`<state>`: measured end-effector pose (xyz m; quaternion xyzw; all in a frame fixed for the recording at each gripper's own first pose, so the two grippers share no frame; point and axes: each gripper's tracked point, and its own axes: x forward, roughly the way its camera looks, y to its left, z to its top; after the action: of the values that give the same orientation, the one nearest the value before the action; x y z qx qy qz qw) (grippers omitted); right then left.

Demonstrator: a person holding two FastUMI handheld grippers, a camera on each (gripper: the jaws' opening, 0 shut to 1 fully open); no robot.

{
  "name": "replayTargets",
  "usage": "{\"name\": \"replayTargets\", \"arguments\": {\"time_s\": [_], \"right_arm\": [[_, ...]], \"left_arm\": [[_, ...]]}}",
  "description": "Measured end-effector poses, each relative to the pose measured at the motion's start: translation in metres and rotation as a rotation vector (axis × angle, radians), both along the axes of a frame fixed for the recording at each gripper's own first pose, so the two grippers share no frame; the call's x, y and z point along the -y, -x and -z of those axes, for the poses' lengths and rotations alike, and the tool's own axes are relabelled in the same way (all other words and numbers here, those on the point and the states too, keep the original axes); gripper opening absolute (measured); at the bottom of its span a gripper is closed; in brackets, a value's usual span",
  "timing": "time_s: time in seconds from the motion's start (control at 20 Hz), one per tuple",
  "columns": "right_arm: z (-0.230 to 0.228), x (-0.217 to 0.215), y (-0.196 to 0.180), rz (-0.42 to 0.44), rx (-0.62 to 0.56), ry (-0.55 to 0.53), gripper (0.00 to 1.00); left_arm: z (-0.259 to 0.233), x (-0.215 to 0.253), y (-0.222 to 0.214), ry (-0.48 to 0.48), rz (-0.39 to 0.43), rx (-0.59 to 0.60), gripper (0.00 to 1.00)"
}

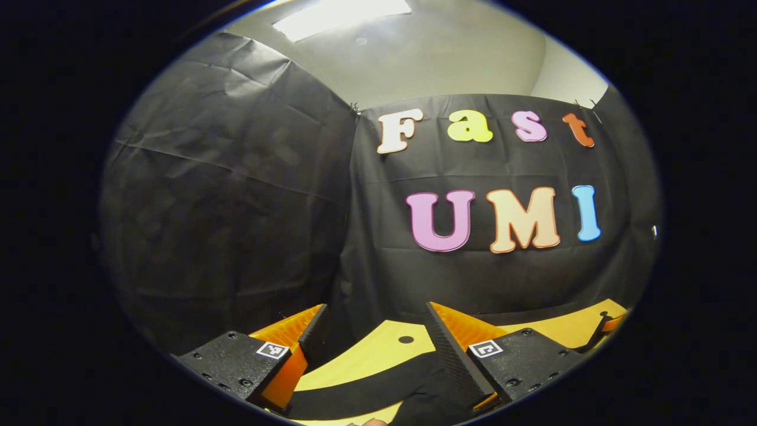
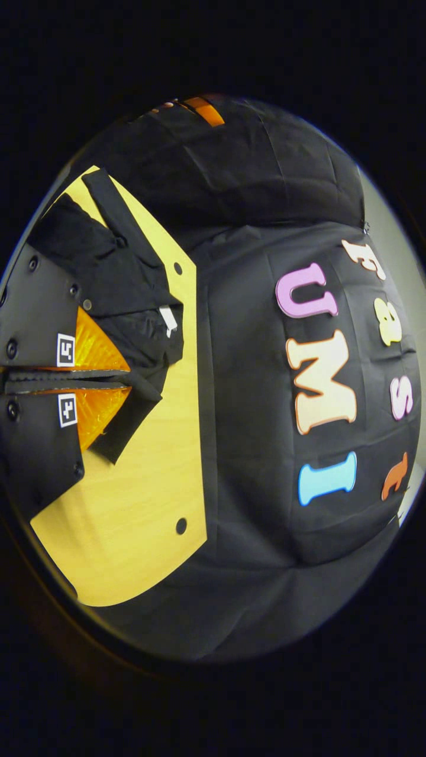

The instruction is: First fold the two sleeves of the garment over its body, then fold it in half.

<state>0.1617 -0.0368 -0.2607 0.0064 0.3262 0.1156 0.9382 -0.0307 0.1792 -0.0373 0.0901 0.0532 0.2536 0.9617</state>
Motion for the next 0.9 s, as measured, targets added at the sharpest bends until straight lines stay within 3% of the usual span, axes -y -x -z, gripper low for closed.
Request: {"name": "replayTargets", "arguments": {"time_s": [0.9], "right_arm": [[0.019,-0.236,-0.043,-0.219,0.035,0.026,0.02]], "left_arm": [[0.033,-0.141,0.011,0.01,-0.052,-0.093,0.95]]}}
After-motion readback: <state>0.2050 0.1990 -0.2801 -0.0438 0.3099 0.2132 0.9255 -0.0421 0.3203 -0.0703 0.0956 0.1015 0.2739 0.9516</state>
